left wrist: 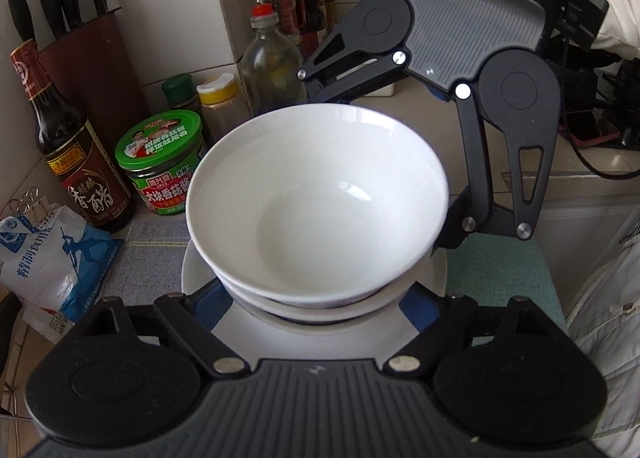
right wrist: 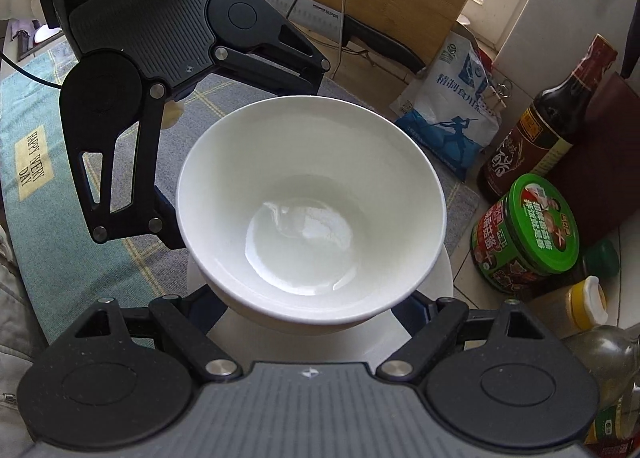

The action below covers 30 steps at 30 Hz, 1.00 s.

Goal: Organize plates and bowls
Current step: 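Lower the bowl stack onto the white plate stack with both tools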

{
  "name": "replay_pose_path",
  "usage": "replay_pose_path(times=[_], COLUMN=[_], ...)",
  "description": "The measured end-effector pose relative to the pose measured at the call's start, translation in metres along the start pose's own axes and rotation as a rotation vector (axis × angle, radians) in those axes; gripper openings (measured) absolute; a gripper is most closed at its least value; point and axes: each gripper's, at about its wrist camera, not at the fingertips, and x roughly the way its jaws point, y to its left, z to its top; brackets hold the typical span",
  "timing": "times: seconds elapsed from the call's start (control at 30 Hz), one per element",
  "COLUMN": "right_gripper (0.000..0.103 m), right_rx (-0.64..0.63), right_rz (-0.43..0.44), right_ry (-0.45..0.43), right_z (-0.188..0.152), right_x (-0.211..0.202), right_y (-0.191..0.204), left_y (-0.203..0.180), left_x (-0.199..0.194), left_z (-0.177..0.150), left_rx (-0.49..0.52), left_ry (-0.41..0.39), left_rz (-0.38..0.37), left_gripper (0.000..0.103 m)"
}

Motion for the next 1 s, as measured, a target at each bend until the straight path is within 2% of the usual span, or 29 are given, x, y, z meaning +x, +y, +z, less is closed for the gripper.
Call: replay_pose_path(times=[0.77,0.83,0.93,1.0], right_gripper=[0.091,0.101,0.103,0.103], right_rx=[0.026,0.054,0.076,0.079], right_rz=[-0.019,-0.007,-0.014,-0.016], right_ry=[0.02,-0.005,-0.021,-0.026], right_z=[-0.003,-0.004,-0.003,-0.004], right_x=[0.008,0.006,0.003,0.002], right_y=[-0.007,-0.009,-0.01,-0.008], left_y=[0.006,0.007,0.005,0.0], left_x=[0.011,0.011,0.005,-0.001], left_z=[0.0,-0.004,-0.007,-0.006], left_rx=[-0.057,-0.072,-0.081,-0.063], left_ry=[0.002,0.01,-0.005,-0.022], left_rz=[0.0,0.006,0.032,0.066], left_gripper=[0.089,0.09,0.091,0.096])
